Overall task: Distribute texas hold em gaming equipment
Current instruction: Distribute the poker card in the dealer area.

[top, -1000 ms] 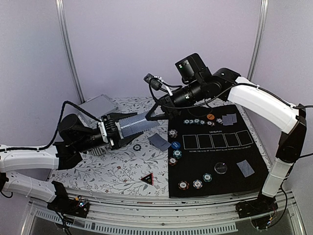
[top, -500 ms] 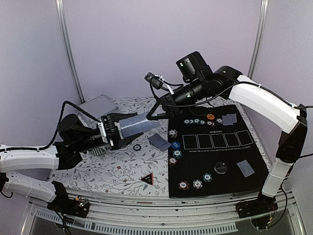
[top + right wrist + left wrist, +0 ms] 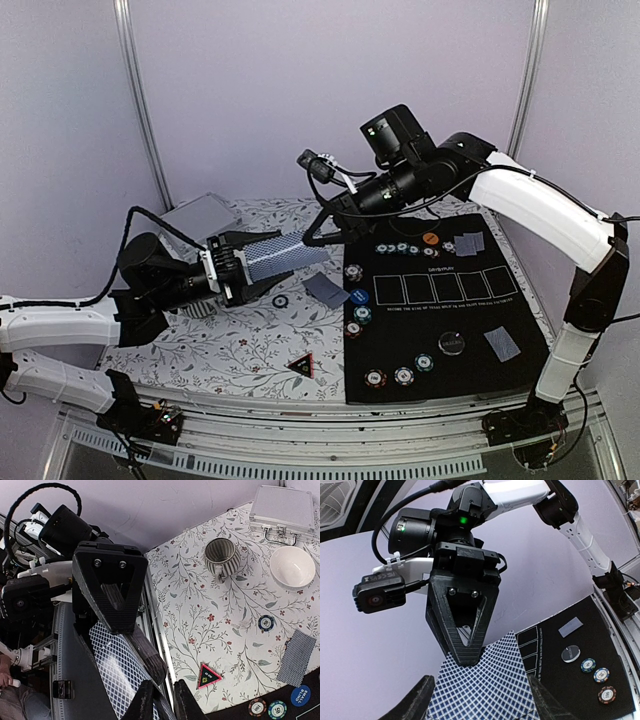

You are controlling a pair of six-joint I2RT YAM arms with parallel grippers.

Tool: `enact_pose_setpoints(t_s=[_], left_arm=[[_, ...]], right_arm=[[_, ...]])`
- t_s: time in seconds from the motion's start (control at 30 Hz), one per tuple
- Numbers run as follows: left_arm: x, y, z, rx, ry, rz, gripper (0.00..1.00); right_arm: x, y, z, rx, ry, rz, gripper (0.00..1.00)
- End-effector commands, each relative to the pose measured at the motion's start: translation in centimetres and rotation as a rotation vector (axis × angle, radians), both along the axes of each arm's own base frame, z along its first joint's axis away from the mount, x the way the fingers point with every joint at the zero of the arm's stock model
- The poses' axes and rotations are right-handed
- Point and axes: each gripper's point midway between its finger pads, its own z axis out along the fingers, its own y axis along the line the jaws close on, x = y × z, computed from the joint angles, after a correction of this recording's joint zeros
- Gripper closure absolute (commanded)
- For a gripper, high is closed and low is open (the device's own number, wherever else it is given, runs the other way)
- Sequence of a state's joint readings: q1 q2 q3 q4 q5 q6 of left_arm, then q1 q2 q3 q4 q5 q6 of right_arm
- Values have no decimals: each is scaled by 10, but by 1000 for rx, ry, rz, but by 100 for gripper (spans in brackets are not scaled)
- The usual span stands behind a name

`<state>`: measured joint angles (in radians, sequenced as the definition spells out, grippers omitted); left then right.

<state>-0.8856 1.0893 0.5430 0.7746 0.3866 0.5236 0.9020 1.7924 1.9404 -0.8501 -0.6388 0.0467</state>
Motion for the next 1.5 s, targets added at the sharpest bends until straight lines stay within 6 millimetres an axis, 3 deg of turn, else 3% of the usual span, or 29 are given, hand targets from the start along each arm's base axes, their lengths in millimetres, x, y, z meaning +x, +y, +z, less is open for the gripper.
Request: enact_pose_setpoints(t_s=[0.0,0.07,0.23,0.57,0.73,0.87,1.03,1.13,1.2,1.27,1.37,1.47], left_arm=[[-6,-2,10,-32,-24,-16,43],[-5,-2,9,-32,-23,-17,43],[-5,-1,10,-33,-25,-11,43],[-4,-1,10,-33,-24,-8,43],[-4,-1,9,-32,-22,-5,43],[-4,-2,10,-33,-20,-8,43],[-4,-2,10,-34,-16,-15,43],[-5,-2,10,-38,-10,-18,43],[-4,-2,10,-41,-7,-15,43],[-5,-3,10,-45,-3,-22,43],[-6,-2,13,-54,-1,-28,43],[-7,-2,14,-60,0,-28,43]], right_arm=[[1,-10,16,2,-43,-26,84],[-1,-10,17,2,-37,-20,84],[-1,-12,18,-7,-35,-18,98],[-5,-27,37,24,-37,-20,99],[-10,-37,57,83,-29,-2,99],[-1,-62,67,128,-5,-49,99],[18,-112,74,200,47,-206,99],[43,-145,54,161,76,-380,99],[67,-187,22,98,158,-601,99],[82,-243,-20,37,267,-829,99],[80,-327,-90,-37,409,-1140,99],[55,-374,-145,-65,552,-1321,99]])
